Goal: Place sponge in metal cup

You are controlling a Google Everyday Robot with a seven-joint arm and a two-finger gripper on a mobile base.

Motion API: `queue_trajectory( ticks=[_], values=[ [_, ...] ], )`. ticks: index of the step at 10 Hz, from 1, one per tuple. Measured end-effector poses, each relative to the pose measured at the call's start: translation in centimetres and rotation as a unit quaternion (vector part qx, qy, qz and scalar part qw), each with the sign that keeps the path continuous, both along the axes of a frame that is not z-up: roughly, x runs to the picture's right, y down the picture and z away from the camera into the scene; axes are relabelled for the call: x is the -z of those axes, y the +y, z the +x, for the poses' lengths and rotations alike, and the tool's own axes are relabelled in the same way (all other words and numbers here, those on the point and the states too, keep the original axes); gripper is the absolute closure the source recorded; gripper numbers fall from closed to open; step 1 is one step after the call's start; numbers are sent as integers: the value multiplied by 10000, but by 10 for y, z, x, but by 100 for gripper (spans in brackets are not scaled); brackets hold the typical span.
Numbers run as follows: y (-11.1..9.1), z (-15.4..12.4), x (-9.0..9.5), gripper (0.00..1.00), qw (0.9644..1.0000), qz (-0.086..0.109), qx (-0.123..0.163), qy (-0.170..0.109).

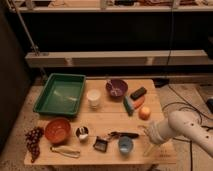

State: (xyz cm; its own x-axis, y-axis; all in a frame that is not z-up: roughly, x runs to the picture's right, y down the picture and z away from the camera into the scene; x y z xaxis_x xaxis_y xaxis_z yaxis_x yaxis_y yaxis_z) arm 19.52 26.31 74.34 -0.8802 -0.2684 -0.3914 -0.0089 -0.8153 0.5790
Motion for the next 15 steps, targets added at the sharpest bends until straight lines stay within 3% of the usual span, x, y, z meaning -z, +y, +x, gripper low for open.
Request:
queue_trajectory(
  ticks=[8, 12, 15],
  values=[
    [-2, 0, 1, 20, 10000, 17, 28, 7],
    [-29, -3, 23, 20, 9988, 294, 393, 83],
    [-32, -4, 26, 20, 9986, 313, 424, 89]
  ],
)
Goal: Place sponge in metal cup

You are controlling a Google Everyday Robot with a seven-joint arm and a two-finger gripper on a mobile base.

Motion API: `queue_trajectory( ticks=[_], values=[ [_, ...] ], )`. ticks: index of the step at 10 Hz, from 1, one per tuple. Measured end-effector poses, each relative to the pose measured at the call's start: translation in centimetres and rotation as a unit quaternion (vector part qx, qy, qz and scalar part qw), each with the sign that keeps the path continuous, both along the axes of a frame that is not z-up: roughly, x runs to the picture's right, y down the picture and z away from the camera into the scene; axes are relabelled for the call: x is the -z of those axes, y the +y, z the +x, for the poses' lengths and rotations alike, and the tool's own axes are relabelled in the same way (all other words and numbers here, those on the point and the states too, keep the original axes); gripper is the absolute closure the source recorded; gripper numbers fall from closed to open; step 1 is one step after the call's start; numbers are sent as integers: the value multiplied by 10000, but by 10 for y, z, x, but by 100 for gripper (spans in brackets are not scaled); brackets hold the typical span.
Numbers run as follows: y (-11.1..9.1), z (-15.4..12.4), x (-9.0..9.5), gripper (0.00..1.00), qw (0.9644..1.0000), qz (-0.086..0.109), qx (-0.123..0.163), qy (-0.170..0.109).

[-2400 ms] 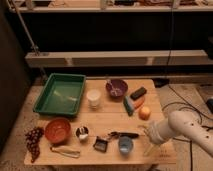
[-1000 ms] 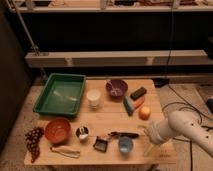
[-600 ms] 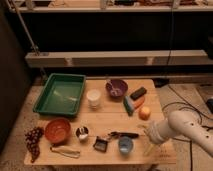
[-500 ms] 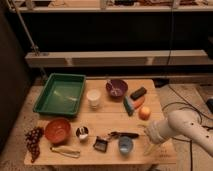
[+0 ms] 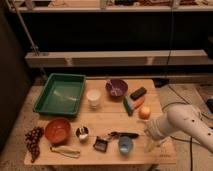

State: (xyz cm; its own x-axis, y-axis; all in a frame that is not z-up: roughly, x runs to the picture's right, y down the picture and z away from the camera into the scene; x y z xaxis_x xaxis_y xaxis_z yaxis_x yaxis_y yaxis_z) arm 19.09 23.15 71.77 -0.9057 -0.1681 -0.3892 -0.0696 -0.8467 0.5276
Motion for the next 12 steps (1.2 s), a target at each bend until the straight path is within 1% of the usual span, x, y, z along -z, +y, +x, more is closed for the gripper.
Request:
queue_trajectory(
  ticks=[8, 9, 10, 12],
  values=[
    [0, 0, 0, 20, 10000, 0, 1, 1],
    [0, 1, -1, 20, 10000, -1, -9, 59],
    [-9, 4, 1, 20, 9995, 13, -127, 296],
    [-28, 5, 6, 20, 9981, 53, -290, 548]
  ],
)
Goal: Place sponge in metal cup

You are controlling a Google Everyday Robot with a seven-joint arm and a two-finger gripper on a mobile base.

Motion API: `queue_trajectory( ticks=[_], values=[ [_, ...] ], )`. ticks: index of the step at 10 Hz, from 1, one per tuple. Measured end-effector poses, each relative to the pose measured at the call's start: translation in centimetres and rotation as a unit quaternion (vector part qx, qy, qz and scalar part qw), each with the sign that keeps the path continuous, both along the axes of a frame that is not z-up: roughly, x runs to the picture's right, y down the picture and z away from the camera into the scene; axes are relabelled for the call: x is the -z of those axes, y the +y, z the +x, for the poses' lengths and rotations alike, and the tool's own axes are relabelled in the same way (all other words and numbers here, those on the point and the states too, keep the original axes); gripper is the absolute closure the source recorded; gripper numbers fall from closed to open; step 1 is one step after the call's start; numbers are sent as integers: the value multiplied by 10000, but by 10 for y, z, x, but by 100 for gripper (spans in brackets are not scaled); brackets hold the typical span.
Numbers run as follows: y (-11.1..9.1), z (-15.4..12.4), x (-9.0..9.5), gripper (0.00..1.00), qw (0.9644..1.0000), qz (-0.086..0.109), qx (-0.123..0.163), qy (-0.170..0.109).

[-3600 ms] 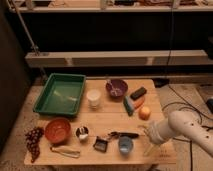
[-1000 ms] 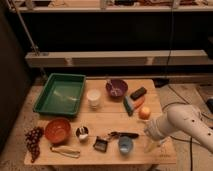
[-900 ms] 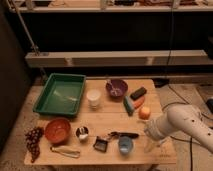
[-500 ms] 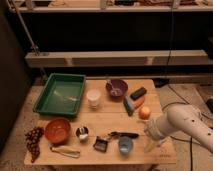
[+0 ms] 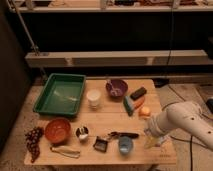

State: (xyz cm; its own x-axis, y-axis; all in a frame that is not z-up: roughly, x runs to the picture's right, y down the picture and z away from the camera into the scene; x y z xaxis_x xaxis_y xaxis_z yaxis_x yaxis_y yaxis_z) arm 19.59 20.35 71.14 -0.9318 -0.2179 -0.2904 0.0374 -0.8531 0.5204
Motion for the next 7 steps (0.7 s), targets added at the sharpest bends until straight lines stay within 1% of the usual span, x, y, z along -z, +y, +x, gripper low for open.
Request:
queue_trajectory(
  ticks=[1, 2, 3, 5, 7],
  values=[
    [-14, 3, 4, 20, 9997, 38, -173, 184],
    [-26, 7, 7, 20, 9988, 65, -364, 310],
    [-40, 12, 10, 20, 9970, 113, -608, 468],
    [-56, 19, 14, 20, 9931, 178, -938, 676],
    [-56, 18, 13, 20, 9932, 177, -937, 672]
  ],
)
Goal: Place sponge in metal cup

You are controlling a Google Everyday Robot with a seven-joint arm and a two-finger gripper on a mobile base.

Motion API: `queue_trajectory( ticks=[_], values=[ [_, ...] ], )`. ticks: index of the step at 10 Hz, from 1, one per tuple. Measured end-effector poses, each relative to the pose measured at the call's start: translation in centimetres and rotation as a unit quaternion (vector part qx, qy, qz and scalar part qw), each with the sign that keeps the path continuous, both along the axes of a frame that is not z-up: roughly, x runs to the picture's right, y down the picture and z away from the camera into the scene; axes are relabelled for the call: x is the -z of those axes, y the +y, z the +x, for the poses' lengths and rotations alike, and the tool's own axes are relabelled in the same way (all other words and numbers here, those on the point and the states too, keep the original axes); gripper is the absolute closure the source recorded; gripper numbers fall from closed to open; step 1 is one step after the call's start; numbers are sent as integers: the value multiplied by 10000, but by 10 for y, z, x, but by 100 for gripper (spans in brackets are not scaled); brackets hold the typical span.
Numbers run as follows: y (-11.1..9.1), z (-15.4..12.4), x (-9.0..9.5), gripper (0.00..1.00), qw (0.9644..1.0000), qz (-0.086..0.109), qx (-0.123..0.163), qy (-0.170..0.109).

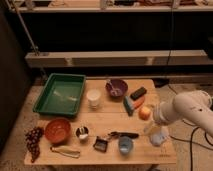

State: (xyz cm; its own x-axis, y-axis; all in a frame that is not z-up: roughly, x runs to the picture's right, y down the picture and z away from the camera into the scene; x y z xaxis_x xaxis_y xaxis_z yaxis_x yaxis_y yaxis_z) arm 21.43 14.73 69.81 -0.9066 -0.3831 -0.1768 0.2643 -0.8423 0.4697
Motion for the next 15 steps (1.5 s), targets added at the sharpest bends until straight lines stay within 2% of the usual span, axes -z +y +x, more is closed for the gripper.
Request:
queue_trajectory(
  ticks=[1, 2, 4, 5, 7, 9, 10, 11, 13, 14, 15],
  values=[
    [0, -1, 0, 20, 10000, -3, 2, -2],
    [-1, -2, -2, 20, 9998, -41, -140, 139],
    [-22, -15, -15, 20, 9971, -96, -570, 487],
    [-36, -19, -23, 20, 9957, -98, -706, 592],
    [-78, -27, -49, 20, 9917, -87, -1009, 793],
    [-117, -31, -72, 20, 9853, -114, -1424, 938],
    [-141, -31, -86, 20, 9734, -152, -1938, 1213],
    [-152, -33, -95, 20, 9624, -187, -2298, 1433],
    [-165, -43, -107, 20, 9473, -160, -2629, 1826],
    [-168, -47, -111, 20, 9416, -128, -2713, 1993],
    [-171, -49, -113, 20, 9375, -94, -2772, 2103]
  ],
)
